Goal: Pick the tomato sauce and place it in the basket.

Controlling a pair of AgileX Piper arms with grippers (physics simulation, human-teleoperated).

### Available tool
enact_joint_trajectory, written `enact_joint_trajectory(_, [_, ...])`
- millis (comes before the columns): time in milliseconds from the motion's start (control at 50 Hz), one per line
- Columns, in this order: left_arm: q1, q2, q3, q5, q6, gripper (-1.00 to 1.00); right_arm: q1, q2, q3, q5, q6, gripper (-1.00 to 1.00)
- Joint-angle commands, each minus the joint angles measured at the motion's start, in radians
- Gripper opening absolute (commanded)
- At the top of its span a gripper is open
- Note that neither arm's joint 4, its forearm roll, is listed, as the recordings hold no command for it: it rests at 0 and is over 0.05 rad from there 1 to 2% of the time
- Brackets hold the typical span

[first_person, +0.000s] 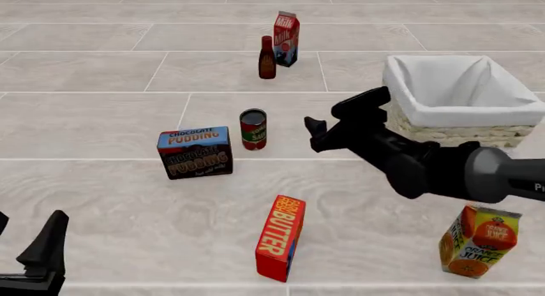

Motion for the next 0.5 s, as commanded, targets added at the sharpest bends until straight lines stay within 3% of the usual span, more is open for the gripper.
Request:
enact_joint_trajectory(20, [0.000,0.000,0.000,0.000,0.000,1.00,0.023,0.070,-0.075,0.001,-0.001,1.00])
enact_joint_trajectory(500, [0.000,0.000,0.000,0.000,0.000,1.00,0.060,0.212,-0.207,0.006,0.000,1.00])
